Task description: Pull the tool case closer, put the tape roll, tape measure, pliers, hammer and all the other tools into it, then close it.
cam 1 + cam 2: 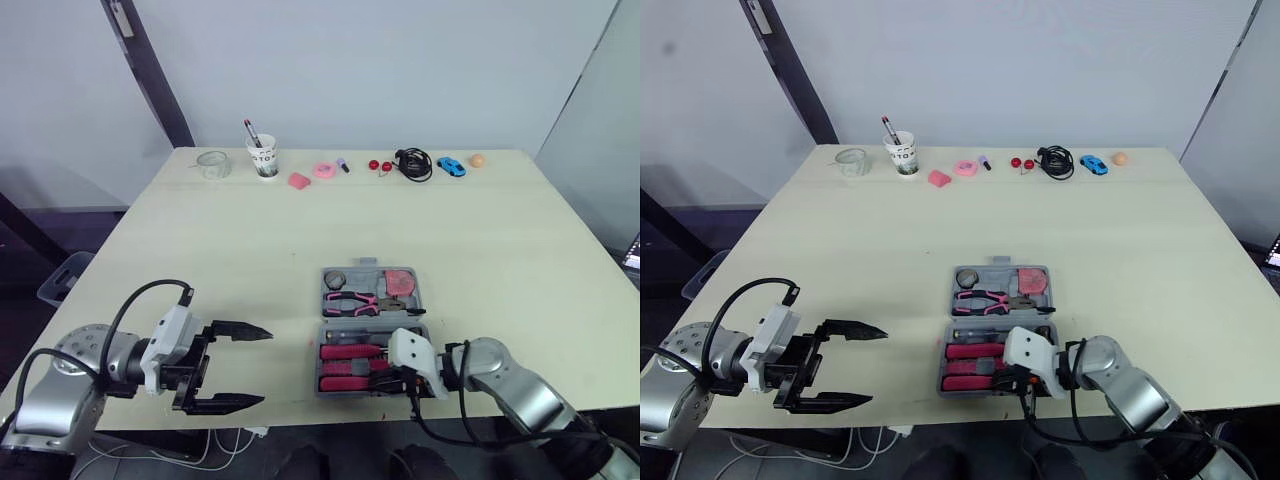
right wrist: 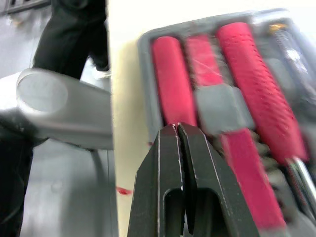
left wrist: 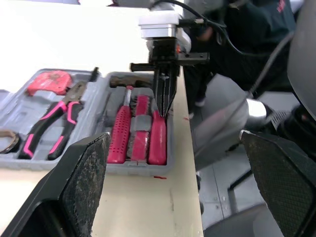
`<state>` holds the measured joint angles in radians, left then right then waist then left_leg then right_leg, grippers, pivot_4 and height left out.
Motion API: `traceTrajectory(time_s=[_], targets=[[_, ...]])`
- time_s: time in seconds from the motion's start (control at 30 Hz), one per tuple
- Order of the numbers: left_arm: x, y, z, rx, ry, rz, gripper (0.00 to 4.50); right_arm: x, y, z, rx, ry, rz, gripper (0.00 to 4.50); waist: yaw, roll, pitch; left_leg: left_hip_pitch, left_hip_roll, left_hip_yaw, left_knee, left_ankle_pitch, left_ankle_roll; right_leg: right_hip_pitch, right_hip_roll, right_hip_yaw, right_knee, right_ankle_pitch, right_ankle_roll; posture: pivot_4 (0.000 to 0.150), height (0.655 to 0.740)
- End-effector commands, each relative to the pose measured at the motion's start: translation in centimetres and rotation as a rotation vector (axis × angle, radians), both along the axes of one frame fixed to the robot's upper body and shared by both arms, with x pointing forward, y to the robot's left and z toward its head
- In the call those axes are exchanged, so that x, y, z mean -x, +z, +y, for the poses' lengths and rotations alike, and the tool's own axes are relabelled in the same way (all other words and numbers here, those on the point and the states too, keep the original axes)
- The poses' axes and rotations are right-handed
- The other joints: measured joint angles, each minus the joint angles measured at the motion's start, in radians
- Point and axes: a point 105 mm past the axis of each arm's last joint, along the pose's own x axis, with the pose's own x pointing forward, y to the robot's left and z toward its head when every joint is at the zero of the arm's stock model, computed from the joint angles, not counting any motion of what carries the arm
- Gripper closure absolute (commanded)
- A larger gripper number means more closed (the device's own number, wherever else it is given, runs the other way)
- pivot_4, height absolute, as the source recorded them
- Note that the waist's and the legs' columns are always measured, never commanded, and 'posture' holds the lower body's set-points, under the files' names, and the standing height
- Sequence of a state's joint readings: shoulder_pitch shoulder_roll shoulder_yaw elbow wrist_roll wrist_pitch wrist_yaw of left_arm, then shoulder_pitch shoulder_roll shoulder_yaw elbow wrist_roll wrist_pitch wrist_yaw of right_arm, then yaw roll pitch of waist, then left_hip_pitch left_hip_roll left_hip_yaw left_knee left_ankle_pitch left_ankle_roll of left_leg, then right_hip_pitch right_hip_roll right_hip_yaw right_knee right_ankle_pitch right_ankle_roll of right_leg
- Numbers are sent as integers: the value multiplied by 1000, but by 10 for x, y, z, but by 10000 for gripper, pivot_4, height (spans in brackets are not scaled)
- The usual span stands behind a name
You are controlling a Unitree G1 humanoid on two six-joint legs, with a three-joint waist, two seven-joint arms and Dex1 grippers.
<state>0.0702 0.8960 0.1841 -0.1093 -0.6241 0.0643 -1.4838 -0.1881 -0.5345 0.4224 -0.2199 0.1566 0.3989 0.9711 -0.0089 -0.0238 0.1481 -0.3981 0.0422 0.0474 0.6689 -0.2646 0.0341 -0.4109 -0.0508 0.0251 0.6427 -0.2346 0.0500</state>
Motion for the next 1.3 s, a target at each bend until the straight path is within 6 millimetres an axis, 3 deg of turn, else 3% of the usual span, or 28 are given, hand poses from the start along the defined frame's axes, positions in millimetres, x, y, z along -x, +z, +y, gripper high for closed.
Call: traceTrajectory(time_s=[0.03, 0.13, 0.37, 0.47, 0.5, 0.63, 0.67, 0.77, 1.03, 1.13, 1.3], targets=[[-8, 8, 2, 56, 103, -37, 0, -10, 43, -4, -179, -51, -174, 44267, -1, 0, 0, 0, 0, 0, 0, 0, 0, 0, 0, 0, 0, 0, 0, 1500, 7400], [-13, 3, 6, 84, 189, -38, 0, -12, 54, -27, -238, -126, -221, 44267, -1, 0, 0, 0, 0, 0, 0, 0, 0, 0, 1, 0, 0, 0, 0, 1500, 7400], [-30, -12, 23, 159, 427, -37, 0, -15, 45, -86, -263, -406, -210, 44267, 2, -1, 0, 1, -1, 0, 0, 0, 0, 1, 0, 0, 0, 0, 0, 1500, 7400], [-36, -24, 37, 168, 550, -29, 0, -12, 41, -114, -263, -527, -228, 38045, 1, -1, 0, 0, -1, 0, 0, 0, 0, 1, 0, 0, 0, 0, 0, 1500, 7400], [-37, -27, 41, 166, 580, -27, 0, -10, 40, -121, -262, -555, -229, 31900, 1, 0, 0, 1, -1, 0, 0, 0, 0, 1, 0, 0, 0, 0, 0, 1500, 7400], [-37, -35, 55, 166, 667, -11, 0, 1, 33, -151, -271, -660, -212, 16042, -2, -1, 0, 1, -1, 0, 0, 0, 0, 1, 0, 0, 0, 0, 0, 1500, 7400], [-36, -37, 57, 166, 681, -6, 0, 3, 30, -157, -264, -678, -212, 9981, -2, -1, 0, 1, -1, 0, 0, 0, 0, 1, 0, 1, 0, 0, 0, 1500, 7400], [-31, -45, 74, 140, 748, 5, 0, 15, 23, -181, -246, -743, -199, 876, -1, 0, 0, 1, 0, 0, 0, 0, 0, 1, 0, 1, 0, 0, 0, 1500, 7400], [-27, -52, 110, 125, 918, -16, 0, 43, 13, -222, -202, -833, -171, 876, -1, -1, 0, 1, 3, 1, 0, 0, 0, 1, -1, 1, 0, 0, 0, 1500, 7400], [-29, -55, 105, 115, 884, -3, 0, 43, 3, -233, -157, -874, -133, 876, -1, -1, -1, 1, 3, 1, 0, 0, 0, 1, -2, 1, 0, 0, 0, 1500, 7400], [-42, -57, 93, 80, 819, 4, 0, 28, 3, -220, -169, -821, -95, 876, -1, 0, -1, 1, 3, 1, 0, 0, 0, 1, -2, 1, 0, 0, 0, 1500, 7400]])
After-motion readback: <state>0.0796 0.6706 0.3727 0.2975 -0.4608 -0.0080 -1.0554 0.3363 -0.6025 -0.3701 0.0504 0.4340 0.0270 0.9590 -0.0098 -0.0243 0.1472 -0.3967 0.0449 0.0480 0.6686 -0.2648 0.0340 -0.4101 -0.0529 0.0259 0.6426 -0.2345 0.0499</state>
